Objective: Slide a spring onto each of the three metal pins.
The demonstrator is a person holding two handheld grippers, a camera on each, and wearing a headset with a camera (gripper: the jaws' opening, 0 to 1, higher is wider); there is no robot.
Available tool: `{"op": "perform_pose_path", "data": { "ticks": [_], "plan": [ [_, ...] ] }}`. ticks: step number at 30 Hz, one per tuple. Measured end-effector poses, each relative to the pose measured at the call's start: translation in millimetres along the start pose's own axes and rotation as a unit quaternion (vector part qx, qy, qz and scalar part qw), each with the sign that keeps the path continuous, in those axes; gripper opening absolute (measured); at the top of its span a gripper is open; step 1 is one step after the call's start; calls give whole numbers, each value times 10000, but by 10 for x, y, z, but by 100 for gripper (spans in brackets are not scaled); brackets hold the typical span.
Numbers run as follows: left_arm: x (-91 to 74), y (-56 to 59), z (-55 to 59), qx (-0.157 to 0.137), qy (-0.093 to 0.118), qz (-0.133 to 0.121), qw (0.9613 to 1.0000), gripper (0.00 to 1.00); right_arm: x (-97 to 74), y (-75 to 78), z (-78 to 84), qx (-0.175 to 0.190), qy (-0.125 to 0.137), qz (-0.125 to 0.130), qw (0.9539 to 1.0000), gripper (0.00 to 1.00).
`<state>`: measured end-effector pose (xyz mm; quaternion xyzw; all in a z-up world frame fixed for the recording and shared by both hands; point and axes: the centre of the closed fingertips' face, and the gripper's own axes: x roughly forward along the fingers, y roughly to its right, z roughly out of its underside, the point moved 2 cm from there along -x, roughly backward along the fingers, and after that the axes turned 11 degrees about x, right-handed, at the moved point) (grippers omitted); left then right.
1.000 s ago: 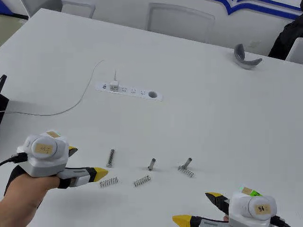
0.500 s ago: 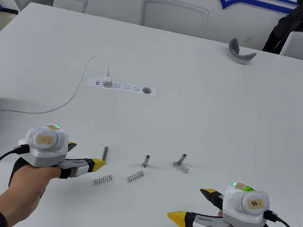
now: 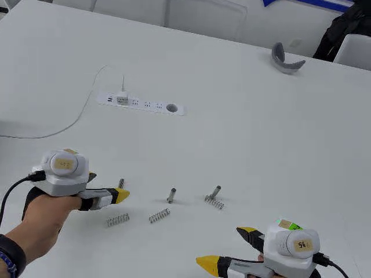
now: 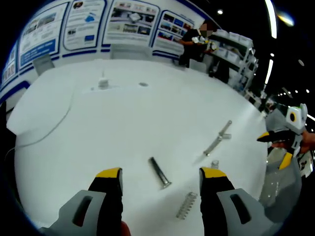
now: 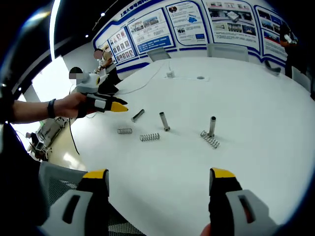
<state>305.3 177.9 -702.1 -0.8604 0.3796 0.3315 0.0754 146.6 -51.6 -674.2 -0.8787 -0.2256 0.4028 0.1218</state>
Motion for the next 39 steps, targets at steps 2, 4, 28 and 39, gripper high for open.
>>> {"op": "perform_pose_path", "data": {
  "ticks": [2,4,28,39],
  "plan": [
    [34,-11,10,3,-42,-10,10000,63,7,0,5,14,-7,-7,10000,85],
    [68,-22,27,-6,-105,-7,9999,61,9,-1,13,17,-23,-6,10000,85],
    [408,-37,64,-237,-302,-19,9993,45,-14,110,38,183,33,59,9998,84],
    [510,-58,84,-467,-402,-226,9978,30,-16,136,61,217,43,69,9997,84]
  ]
}}
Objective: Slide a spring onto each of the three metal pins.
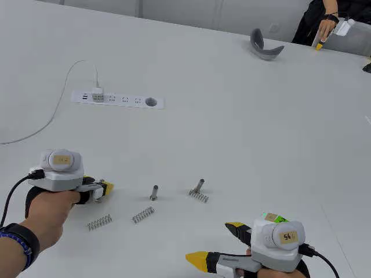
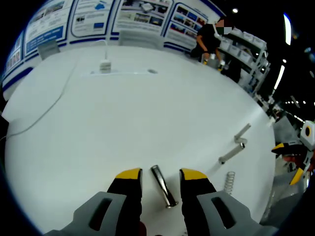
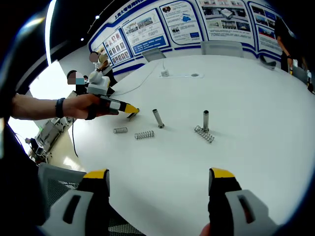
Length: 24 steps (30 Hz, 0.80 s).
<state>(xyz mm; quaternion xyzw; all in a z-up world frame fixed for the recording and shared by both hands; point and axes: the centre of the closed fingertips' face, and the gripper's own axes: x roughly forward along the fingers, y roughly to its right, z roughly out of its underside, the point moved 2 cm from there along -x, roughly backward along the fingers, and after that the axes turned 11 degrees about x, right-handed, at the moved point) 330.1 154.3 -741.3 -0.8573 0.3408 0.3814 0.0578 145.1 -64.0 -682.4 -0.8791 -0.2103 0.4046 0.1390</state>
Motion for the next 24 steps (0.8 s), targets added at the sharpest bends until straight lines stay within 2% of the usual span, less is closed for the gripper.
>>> {"op": "perform_pose_path", "data": {
  "ticks": [5,10,14,15,19,20,22,23,24],
  "plan": [
    [27,-6,1,-103,-47,-139,9998,24,13,8,-19,30,28,-4,10000,84],
    [31,-11,16,17,-170,-335,9993,19,28,9,-17,40,30,-12,10000,84],
    [33,-25,29,-13,-245,-452,9987,15,38,13,11,20,-26,-10,10000,84],
    [34,-44,33,80,-298,-551,9980,13,39,14,15,17,-28,-13,10000,84],
    [39,-25,28,258,-415,-681,9965,12,35,24,17,43,-7,-5,10000,84],
    [36,-34,30,438,-485,-753,9950,12,38,33,20,62,-2,0,10000,84],
    [49,-15,22,589,-515,-792,9938,12,43,41,27,71,-7,-1,10000,84],
    [42,-24,27,787,-603,-877,9912,12,46,45,30,62,-15,1,10000,84],
    [47,-11,25,844,-617,-895,9905,12,45,43,29,57,-16,-2,10000,84]
  ]
}}
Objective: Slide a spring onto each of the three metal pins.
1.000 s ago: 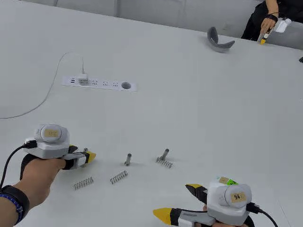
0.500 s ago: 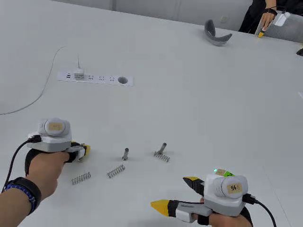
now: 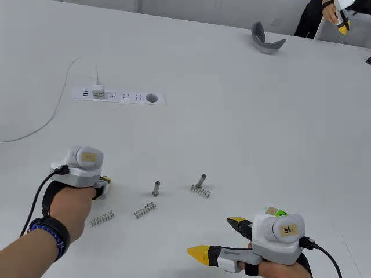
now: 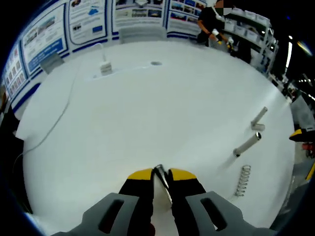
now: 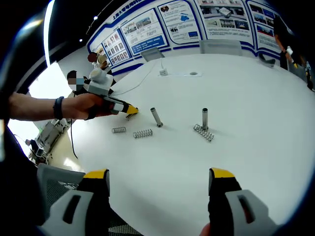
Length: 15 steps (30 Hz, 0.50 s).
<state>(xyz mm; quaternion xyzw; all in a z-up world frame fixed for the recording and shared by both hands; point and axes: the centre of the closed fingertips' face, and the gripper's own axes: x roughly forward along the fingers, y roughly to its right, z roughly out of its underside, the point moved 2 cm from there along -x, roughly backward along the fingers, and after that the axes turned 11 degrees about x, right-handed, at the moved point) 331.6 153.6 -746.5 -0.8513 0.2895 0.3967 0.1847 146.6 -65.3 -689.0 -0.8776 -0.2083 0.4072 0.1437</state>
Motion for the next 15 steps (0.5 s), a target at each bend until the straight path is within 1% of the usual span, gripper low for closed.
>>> {"op": "perform_pose_path", "data": {
  "ticks": [3,5,6,7,8,9,12,13,14,15],
  "plan": [
    [10,24,-10,194,-9,-119,9997,12,-2,2,-11,16,23,-7,10000,84],
    [19,27,-16,236,-7,-196,9995,12,-9,7,-14,18,25,2,10000,84],
    [23,23,-18,287,-27,-256,9993,11,-16,12,-19,17,37,4,10000,84],
    [36,-8,-28,393,-30,-322,9987,10,-21,17,-20,20,43,7,10000,84],
    [41,-12,-27,433,-49,-337,9985,9,-28,21,-21,24,46,11,10000,84],
    [43,-6,-27,403,-53,-321,9987,9,-39,31,-19,27,49,23,10000,84],
    [42,-1,-30,437,-87,-328,9985,8,-66,59,-14,61,75,55,9999,84],
    [38,1,-28,417,-99,-328,9985,8,-73,64,-12,71,83,62,9999,84],
    [32,7,-19,310,-139,-302,9990,8,-83,72,-10,81,91,76,9999,84],
    [37,1,-17,312,-134,-295,9990,8,-91,77,-11,89,108,82,9999,84]
  ]
}}
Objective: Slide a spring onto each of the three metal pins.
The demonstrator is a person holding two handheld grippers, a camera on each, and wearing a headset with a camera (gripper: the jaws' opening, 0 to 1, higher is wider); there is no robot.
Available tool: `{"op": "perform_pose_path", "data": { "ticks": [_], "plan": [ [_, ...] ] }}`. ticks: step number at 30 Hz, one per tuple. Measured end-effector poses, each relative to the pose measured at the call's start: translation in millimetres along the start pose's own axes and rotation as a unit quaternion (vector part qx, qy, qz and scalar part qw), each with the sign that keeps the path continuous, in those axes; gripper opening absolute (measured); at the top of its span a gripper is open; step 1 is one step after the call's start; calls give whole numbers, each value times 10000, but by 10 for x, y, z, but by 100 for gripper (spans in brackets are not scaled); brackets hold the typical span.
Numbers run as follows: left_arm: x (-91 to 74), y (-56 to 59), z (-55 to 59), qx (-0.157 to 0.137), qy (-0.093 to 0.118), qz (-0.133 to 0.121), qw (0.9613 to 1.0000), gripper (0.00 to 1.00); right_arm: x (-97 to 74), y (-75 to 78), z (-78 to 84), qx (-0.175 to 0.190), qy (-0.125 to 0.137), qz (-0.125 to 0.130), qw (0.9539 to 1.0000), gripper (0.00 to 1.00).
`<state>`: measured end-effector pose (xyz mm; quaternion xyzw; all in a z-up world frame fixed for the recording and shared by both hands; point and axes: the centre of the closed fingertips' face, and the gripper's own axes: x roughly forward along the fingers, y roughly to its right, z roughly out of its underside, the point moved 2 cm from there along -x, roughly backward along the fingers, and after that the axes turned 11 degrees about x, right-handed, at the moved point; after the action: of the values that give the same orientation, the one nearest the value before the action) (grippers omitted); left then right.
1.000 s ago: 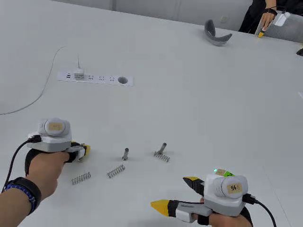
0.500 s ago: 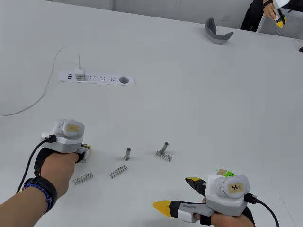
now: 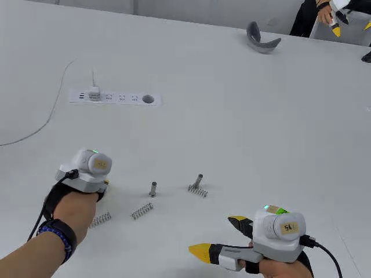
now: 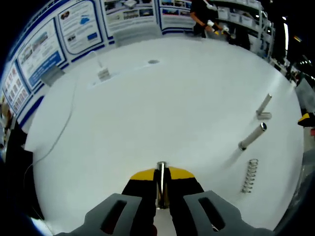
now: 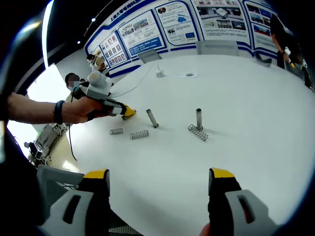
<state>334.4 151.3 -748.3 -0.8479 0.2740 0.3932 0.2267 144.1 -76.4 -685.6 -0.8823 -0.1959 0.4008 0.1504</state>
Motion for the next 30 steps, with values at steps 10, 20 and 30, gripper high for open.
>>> {"op": "perform_pose_path", "data": {
  "ticks": [10,20,30],
  "plan": [
    [-129,12,79,-426,198,173,9987,7,-10,16,8,48,47,33,10000,84],
    [-264,-66,70,-648,414,270,9967,7,26,-42,-47,11,93,-35,9999,84],
    [-392,-178,44,-852,607,257,9942,7,21,-43,-61,6,109,-29,9999,84]
  ]
}}
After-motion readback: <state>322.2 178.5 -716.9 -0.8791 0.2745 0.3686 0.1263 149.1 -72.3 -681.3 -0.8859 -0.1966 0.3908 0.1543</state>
